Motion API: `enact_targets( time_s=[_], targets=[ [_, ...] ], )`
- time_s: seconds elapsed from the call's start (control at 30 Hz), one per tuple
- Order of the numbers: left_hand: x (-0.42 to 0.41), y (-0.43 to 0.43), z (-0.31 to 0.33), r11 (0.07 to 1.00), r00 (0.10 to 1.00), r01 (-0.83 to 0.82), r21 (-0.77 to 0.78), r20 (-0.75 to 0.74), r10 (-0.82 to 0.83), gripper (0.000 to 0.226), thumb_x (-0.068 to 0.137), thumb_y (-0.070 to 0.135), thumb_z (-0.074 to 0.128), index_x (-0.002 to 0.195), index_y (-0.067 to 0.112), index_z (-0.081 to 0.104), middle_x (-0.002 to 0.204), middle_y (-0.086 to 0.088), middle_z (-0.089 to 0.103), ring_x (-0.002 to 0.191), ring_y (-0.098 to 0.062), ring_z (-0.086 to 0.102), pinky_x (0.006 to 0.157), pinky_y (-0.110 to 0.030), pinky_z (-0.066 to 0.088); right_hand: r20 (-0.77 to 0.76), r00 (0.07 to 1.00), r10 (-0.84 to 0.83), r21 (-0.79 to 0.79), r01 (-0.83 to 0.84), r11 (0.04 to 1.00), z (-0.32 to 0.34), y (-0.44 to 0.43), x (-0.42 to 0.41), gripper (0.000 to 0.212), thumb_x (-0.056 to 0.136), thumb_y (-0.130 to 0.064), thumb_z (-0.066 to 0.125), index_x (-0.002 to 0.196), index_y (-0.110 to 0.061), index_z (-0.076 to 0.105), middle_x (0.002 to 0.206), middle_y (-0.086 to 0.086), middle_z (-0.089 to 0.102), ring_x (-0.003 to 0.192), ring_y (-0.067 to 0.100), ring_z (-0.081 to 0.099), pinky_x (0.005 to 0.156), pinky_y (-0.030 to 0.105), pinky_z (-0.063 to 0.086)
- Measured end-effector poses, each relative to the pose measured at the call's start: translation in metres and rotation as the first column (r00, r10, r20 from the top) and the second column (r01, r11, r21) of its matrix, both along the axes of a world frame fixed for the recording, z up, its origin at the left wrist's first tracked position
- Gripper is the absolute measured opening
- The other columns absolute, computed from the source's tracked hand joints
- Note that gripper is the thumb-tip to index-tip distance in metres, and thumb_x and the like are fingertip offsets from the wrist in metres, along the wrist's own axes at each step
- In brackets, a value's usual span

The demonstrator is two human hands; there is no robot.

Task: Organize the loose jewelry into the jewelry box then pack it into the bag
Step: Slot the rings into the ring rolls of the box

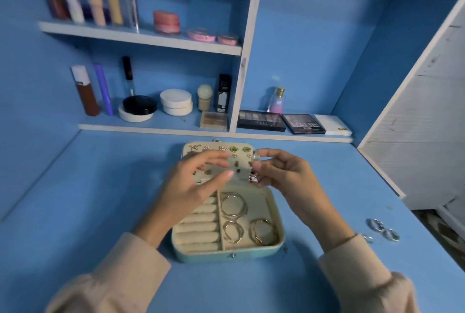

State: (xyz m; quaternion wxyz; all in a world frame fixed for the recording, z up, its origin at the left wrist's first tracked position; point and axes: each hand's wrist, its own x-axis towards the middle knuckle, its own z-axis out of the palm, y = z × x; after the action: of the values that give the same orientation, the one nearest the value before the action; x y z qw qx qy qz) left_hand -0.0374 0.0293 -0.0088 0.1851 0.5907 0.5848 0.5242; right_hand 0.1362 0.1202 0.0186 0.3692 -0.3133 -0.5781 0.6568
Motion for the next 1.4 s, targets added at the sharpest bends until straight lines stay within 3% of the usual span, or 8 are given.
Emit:
enact_targets(
  time_s=[0.1,0.23,0.47,0.7,0.83,0.97,1.17,1.4],
  targets=[
    [0.001,0.000,0.002,0.998,0.999,0.042,-0.048,0.008,-0.041,0.039,0.066,0.058,0.067,0.101,0.040,0.065,0.098,0.025,0.068,0.099,0.004,0.061,0.088,-0.019,0.043,-0.101,0.995,0.013,-0.067,-0.020,0.998,-0.002,-0.006,-0.017,0.026,0.067,-0.005,0.068,0.093,-0.001,0.062,0.062,0.008,0.063,0.050,0.014,0.056,0.052,0.020,0.051],
    [0.003,0.000,0.004,1.000,0.998,0.012,-0.029,0.062,-0.010,0.030,0.064,0.043,0.082,0.088,0.033,0.067,0.092,0.027,0.067,0.089,0.008,0.062,0.079,-0.007,0.040,-0.184,0.983,0.001,-0.108,-0.022,0.994,-0.006,-0.012,-0.031,0.022,0.073,0.001,0.064,0.094,-0.001,0.060,0.062,0.006,0.065,0.050,0.013,0.059,0.051,0.020,0.051],
    [-0.012,0.003,-0.001,0.998,0.992,-0.043,-0.054,0.113,0.049,0.022,0.073,0.014,0.079,0.078,0.033,0.069,0.079,0.013,0.071,0.074,0.003,0.063,0.069,-0.011,0.044,-0.222,0.975,0.031,-0.123,-0.059,0.991,-0.015,-0.015,-0.039,0.029,0.069,-0.003,0.065,0.097,-0.002,0.058,0.073,0.015,0.066,0.062,0.020,0.064,0.061,0.027,0.055],
    [-0.031,0.002,0.000,0.988,0.953,-0.137,-0.065,0.264,0.150,0.017,0.070,0.028,0.067,0.084,0.036,0.070,0.081,0.008,0.070,0.079,-0.006,0.063,0.076,-0.024,0.048,0.000,0.999,0.039,0.102,-0.039,0.994,-0.022,-0.020,-0.041,0.023,0.071,0.009,0.071,0.085,-0.004,0.059,0.068,0.000,0.066,0.062,0.012,0.062,0.061,0.021,0.052],
    [-0.032,0.003,-0.001,0.982,0.929,-0.176,-0.069,0.318,0.189,0.017,0.075,0.021,0.071,0.081,0.037,0.070,0.072,0.015,0.067,0.075,-0.002,0.062,0.071,-0.016,0.044,0.170,0.985,0.038,0.298,-0.089,0.950,-0.027,-0.027,-0.044,0.025,0.069,0.004,0.077,0.082,-0.010,0.060,0.070,-0.002,0.065,0.065,0.010,0.060,0.066,0.019,0.050],
    [-0.032,0.003,-0.002,0.980,0.923,-0.184,-0.078,0.330,0.199,0.026,0.081,0.006,0.069,0.085,0.032,0.069,0.070,0.012,0.067,0.075,-0.005,0.062,0.069,-0.013,0.044,0.297,0.955,-0.014,0.484,-0.138,0.864,-0.030,-0.028,-0.044,0.025,0.072,-0.004,0.078,0.084,-0.021,0.064,0.072,0.001,0.064,0.067,0.018,0.058,0.066,0.028,0.050],
    [-0.031,0.002,0.001,0.979,0.922,-0.184,-0.085,0.330,0.201,0.022,0.082,0.008,0.069,0.091,0.029,0.070,0.078,0.003,0.069,0.074,-0.004,0.062,0.066,-0.010,0.042,0.341,0.936,-0.088,0.734,-0.207,0.647,-0.034,-0.028,-0.046,0.019,0.075,-0.017,0.072,0.094,-0.020,0.074,0.076,-0.005,0.059,0.066,0.008,0.053,0.066,0.011,0.043],
    [-0.031,0.001,0.002,0.980,0.919,-0.171,-0.100,0.342,0.195,0.021,0.083,0.010,0.068,0.093,0.028,0.070,0.079,0.004,0.070,0.079,-0.008,0.064,0.069,-0.013,0.044,0.405,0.907,-0.119,0.798,-0.286,0.531,-0.033,-0.031,-0.045,0.020,0.079,-0.016,0.066,0.096,-0.018,0.075,0.084,-0.009,0.057,0.071,0.001,0.052,0.067,0.005,0.038]
  ],
)
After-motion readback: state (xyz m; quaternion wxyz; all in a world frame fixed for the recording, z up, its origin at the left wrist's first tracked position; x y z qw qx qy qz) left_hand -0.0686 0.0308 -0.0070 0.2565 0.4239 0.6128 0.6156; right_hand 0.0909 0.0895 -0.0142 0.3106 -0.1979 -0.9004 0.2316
